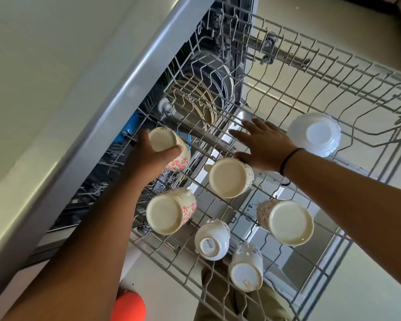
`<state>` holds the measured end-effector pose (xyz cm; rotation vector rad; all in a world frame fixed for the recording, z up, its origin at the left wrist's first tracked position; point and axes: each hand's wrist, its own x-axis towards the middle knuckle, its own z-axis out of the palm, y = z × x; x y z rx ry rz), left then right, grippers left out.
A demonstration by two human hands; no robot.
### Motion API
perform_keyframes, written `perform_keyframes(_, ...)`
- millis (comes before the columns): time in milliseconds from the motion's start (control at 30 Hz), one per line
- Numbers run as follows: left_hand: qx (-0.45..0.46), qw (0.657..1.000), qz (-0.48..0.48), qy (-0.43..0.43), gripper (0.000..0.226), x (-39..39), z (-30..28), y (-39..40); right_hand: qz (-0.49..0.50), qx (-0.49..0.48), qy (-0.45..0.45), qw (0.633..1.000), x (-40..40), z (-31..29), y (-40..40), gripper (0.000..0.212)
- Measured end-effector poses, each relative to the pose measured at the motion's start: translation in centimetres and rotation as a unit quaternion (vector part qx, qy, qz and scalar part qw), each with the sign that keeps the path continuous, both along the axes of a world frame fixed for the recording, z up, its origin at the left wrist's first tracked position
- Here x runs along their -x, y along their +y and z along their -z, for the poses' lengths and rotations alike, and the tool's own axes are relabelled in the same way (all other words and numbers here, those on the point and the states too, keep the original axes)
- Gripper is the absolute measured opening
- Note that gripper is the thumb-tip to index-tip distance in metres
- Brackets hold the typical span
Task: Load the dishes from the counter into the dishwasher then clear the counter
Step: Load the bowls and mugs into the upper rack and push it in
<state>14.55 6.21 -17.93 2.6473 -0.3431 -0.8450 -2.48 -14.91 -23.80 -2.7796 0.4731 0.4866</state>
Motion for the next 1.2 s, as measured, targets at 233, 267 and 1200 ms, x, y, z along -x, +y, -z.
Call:
perform_keyframes(233, -0.019, 0.998, 0.049, -0.018, 0.075, 0.4, 0.3, -0.2, -0.008, 0.032, 0.020, 0.999, -0.3, 0.9, 0.0, 0.058)
perform_keyframes(267, -0.022, 0.998, 0.053, -0.021, 0.075, 0.4, 0.3, -0.1, -0.002, 0.029, 0.024, 0.999, -0.3, 0.8, 0.1, 0.057)
perform_keyframes(1200, 0.206, 0.909, 0.344, -0.114, 0.025, 31.9, -2.7, 0.2, 0.357, -0.020, -0.168, 0.919, 19.1, -3.0, -1.8, 0.089)
